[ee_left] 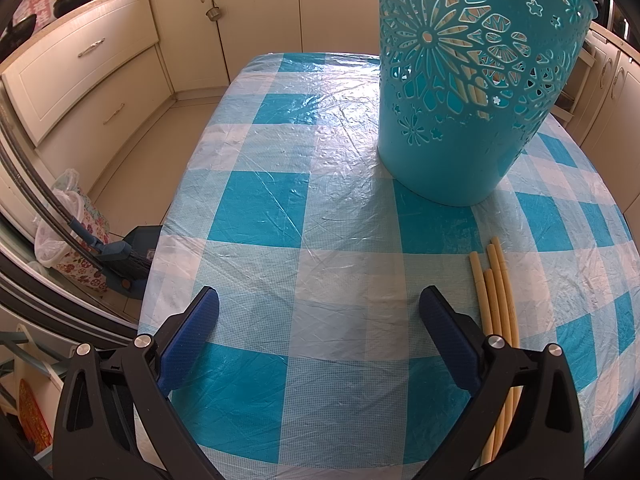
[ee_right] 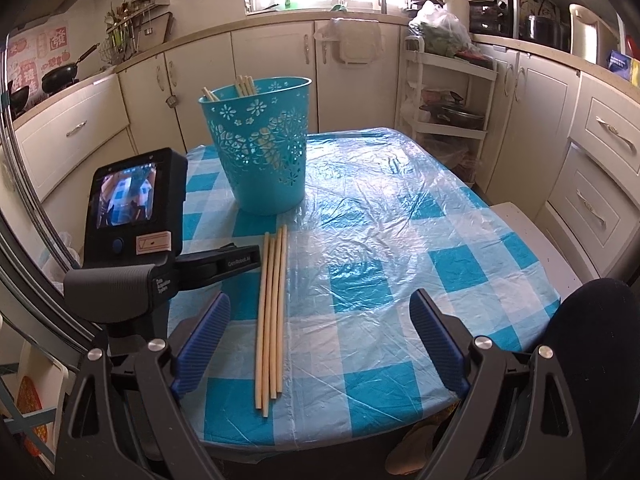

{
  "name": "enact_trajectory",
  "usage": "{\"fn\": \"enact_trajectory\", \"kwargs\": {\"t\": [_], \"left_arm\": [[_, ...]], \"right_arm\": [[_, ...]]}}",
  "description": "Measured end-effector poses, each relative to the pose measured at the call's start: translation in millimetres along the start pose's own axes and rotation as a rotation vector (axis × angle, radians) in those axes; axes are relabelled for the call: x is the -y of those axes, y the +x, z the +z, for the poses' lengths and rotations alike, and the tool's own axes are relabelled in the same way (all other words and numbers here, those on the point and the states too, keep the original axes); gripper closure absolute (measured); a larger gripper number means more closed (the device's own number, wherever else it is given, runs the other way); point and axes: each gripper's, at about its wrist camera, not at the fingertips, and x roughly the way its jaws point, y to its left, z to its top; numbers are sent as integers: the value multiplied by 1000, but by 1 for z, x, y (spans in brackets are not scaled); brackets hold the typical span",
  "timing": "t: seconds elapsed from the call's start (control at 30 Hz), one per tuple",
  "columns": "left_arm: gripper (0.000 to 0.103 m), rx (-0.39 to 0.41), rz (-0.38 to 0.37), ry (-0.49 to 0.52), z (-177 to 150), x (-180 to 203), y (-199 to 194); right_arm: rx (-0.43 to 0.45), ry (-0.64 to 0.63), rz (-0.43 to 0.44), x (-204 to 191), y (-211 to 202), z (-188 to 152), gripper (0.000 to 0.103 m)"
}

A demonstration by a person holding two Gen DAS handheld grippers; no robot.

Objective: Organize utensils

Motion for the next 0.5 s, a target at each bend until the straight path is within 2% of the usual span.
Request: {"fn": "enact_trajectory", "kwargs": {"t": [0.5], "left_arm": [[7,0,0,0,0,0,0]], "right_arm": [[-37,18,7,2,16,0,15]]}}
